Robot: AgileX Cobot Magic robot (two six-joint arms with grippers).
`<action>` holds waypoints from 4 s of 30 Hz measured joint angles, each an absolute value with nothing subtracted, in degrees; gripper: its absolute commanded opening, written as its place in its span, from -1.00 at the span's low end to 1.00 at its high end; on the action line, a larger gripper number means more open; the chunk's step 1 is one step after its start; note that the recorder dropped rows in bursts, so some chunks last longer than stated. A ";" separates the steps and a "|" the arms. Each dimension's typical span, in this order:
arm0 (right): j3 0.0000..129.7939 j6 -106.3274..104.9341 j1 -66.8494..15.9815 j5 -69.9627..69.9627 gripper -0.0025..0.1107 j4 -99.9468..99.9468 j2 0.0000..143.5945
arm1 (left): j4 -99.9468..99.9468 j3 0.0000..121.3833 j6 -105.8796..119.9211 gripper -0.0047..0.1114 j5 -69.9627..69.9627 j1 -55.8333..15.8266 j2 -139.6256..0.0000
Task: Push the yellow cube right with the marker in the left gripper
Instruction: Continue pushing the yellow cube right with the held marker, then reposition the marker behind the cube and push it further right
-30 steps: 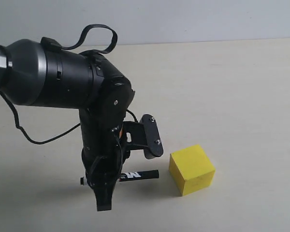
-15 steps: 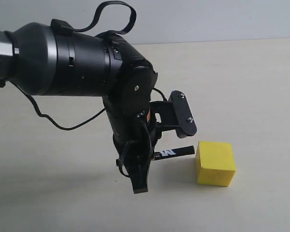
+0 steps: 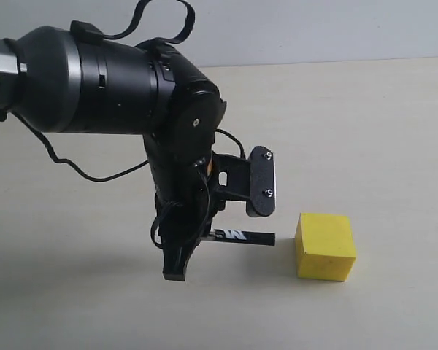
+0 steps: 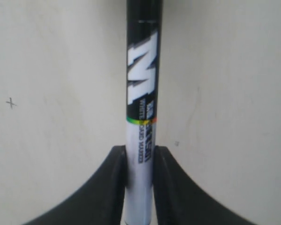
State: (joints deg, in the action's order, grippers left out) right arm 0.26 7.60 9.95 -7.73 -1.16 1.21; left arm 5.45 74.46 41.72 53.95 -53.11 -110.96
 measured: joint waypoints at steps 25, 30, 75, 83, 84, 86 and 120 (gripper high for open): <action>0.26 7.60 9.95 -7.73 -0.96 -1.16 1.21 | -2.39 80.32 48.24 -0.92 48.09 -55.17 -116.30; 0.26 7.60 9.95 -7.73 -0.96 -1.16 1.21 | -3.12 83.57 47.29 -0.92 51.59 -55.08 -116.96; 0.26 7.60 9.95 -7.73 -0.96 -1.16 1.21 | 6.05 90.08 32.71 -0.92 60.61 -57.68 -119.58; 0.26 7.60 9.95 -7.73 -0.96 -1.16 1.21 | 5.76 89.39 33.57 -0.92 61.69 -55.51 -119.58; 0.26 7.60 9.95 -7.73 -0.96 -1.16 1.21 | 5.76 88.91 33.45 -0.92 61.69 -54.84 -119.58; 0.26 7.60 9.95 -7.73 -0.96 -1.16 1.21 | 5.87 88.07 33.12 -0.92 61.06 -54.06 -119.58; 0.26 7.60 9.95 -7.73 -0.96 -1.16 1.21 | -7.00 93.34 50.79 -0.92 53.79 -57.80 -124.27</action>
State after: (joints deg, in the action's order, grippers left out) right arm 0.26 7.60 9.95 -7.73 -1.16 1.21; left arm -7.00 93.34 50.79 53.79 -57.80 -124.27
